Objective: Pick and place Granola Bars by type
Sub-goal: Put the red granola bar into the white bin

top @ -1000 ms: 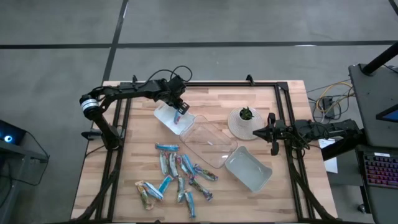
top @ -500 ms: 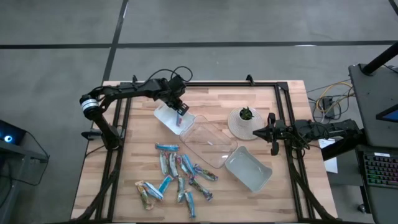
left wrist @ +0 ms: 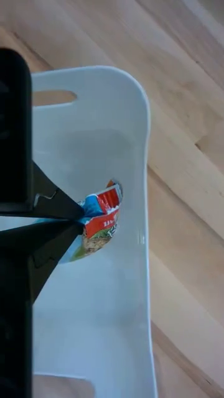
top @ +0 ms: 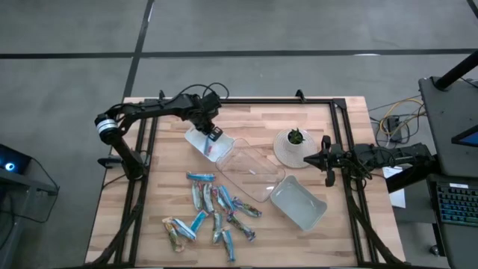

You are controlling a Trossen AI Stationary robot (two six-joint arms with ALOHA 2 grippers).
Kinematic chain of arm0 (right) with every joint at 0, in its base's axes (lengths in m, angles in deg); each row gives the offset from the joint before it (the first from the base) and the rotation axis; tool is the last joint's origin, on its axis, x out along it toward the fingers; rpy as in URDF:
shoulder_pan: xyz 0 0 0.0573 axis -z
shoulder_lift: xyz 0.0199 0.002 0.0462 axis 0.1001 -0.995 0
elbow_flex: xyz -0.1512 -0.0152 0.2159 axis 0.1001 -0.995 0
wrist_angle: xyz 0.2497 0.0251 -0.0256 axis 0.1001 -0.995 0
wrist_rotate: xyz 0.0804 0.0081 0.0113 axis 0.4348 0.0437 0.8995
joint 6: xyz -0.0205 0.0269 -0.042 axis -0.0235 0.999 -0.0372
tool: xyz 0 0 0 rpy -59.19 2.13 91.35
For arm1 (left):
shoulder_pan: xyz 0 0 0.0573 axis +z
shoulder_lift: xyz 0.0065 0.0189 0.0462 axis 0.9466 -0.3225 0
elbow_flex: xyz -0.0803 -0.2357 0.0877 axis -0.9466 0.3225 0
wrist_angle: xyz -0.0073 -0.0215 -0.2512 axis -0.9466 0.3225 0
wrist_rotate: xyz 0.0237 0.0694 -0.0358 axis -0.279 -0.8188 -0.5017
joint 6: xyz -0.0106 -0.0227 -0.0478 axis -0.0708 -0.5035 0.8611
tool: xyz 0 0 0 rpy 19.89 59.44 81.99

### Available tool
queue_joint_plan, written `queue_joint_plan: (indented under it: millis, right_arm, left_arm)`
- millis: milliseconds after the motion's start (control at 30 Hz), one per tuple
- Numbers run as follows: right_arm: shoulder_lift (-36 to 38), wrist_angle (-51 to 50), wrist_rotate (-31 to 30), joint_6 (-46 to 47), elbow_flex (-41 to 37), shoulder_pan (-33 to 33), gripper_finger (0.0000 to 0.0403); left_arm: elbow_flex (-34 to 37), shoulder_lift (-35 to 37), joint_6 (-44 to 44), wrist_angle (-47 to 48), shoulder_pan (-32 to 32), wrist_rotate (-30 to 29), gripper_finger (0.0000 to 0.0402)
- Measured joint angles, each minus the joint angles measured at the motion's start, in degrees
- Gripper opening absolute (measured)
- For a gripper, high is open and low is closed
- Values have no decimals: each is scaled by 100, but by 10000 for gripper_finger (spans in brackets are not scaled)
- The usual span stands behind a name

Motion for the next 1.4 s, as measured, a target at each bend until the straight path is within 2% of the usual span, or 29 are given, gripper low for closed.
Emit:
queue_joint_plan:
  millis: [333,567,667,833,1100,1400]
  right_arm:
    - [1,0,0,0,-1,0,13]
    - [-1,1,-2,0,-2,0,13]
    - [1,-1,-1,0,-1,0,13]
    - [1,1,1,0,-2,1,13]
    - [-1,1,-2,0,-2,-1,13]
    - [1,-1,1,0,0,-1,13]
  left_arm:
    - [-94,8,-114,98,0,35,0]
    - [-109,8,551,82,37,39,0]
    - [-109,8,966,119,53,39,0]
    - [-109,8,2345,233,90,32,0]
    - [-79,8,3842,277,92,58,0]
    - [-70,8,4986,271,92,54,0]
